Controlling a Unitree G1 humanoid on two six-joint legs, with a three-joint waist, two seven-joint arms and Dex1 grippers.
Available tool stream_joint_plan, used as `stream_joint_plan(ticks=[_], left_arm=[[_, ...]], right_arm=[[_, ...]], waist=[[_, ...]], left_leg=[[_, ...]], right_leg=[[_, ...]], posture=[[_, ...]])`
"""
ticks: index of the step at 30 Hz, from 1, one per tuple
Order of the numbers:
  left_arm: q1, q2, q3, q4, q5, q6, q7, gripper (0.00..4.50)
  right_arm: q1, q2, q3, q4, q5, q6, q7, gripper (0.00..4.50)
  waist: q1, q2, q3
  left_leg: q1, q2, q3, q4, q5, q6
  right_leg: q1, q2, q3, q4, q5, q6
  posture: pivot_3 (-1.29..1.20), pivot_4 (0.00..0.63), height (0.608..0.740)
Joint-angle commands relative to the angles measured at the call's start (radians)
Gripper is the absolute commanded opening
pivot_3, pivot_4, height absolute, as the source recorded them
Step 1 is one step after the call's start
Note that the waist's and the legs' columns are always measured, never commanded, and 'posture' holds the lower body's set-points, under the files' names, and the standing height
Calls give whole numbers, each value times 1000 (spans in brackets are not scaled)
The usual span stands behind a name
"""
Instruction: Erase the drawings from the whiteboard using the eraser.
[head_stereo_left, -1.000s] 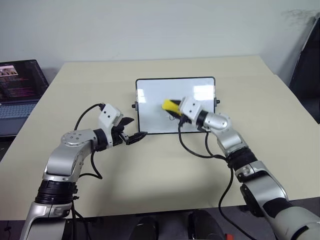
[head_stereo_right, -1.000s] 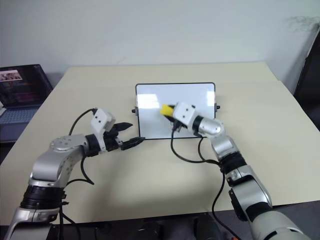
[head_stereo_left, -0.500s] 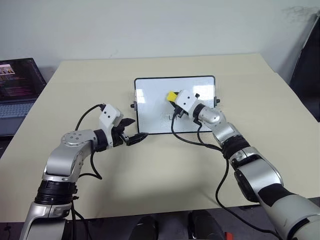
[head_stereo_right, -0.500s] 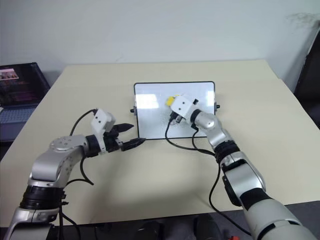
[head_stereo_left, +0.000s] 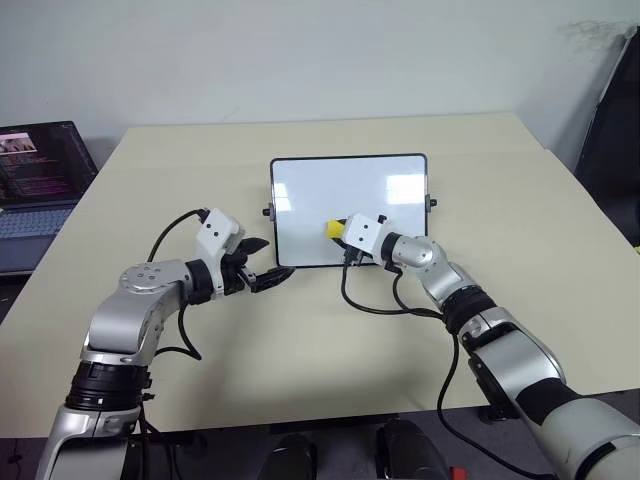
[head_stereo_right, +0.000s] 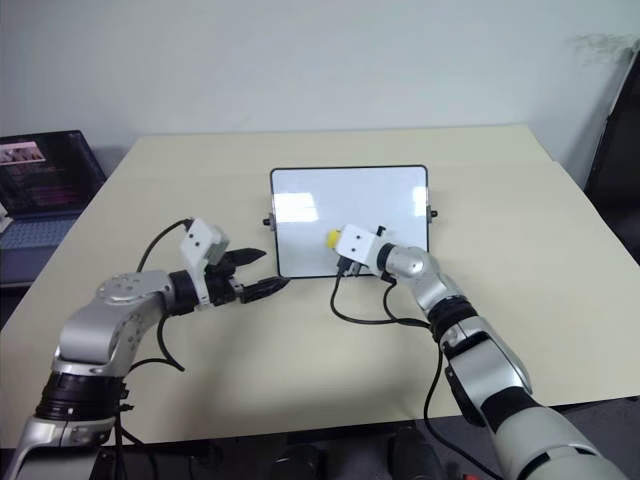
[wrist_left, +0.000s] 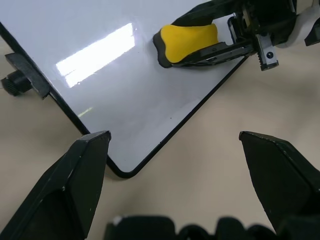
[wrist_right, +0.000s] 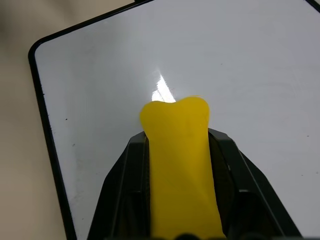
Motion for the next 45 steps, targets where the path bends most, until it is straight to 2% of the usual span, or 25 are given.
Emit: stream_joint_plan(ticks=[1, 5, 10, 14, 17, 21, 25, 35, 45], left_arm=[[-35, 21, 33, 16, 3, -9, 3, 4500], [-43, 20, 45, 44, -4, -3, 10, 4500], [-35, 21, 61, 50, -14, 0, 6, 4500], [-28, 19, 69, 50, -19, 1, 3, 4500], [-27, 16, 68, 48, -24, 4, 2, 4500], [-25, 15, 67, 41, -29, 6, -4, 4500], [-23, 20, 71, 36, -31, 8, -7, 4500], [-14, 30, 78, 29, -38, 13, -8, 4500], [-17, 29, 72, 38, -38, 9, -11, 4500]], right_arm=[[26, -16, 10, 24, -18, 29, 25, 1195], [42, -23, 7, -39, -3, -12, 58, 1195], [78, -46, -15, -239, 42, -15, 133, 1195], [73, -64, -32, -335, 39, 13, 120, 1195], [45, -72, -41, -321, 22, 29, 83, 1195], [-11, -78, -31, -187, -31, 2, -36, 1195], [-19, -73, -7, -71, -55, 9, -59, 1194], [34, -84, 16, -23, -54, 38, 51, 1194], [63, -97, 6, -122, -44, 58, 99, 1194]], waist=[[0, 0, 0], [0, 0, 0], [1, 0, 0], [0, 0, 1], [1, 0, 1], [3, 0, 1], [2, 0, 1], [3, -1, 0], [3, -1, 0]], left_leg=[[0, 0, 0, 0, 0, 0], [0, 0, 0, 0, 0, 0], [-5, 1, -2, 0, 0, 0], [-10, 1, -2, -1, 1, -3], [-10, 1, -2, -2, 1, -4], [-10, 0, -2, -2, 0, -4], [-10, 0, -2, -2, 0, -4], [-5, 0, -3, 0, -1, -1], [-4, 0, -3, 0, 0, -1]], right_leg=[[0, 0, 0, 0, 0, 0], [0, 0, 0, 0, 0, 0], [-4, 0, -1, 0, 0, 0], [-9, -1, -1, -2, 0, 0], [-9, -2, -1, -4, 0, 0], [-9, -2, -1, -4, 0, 0], [-9, -2, -1, -4, 0, 0], [-3, -1, -2, -2, 0, 0], [-2, -1, -2, -1, 0, 0]], posture=[[0, 150, 740], [0, 150, 740], [0, 150, 740], [0, 150, 740], [0, 150, 740], [0, 150, 740], [0, 150, 740], [0, 150, 740], [0, 150, 740]])
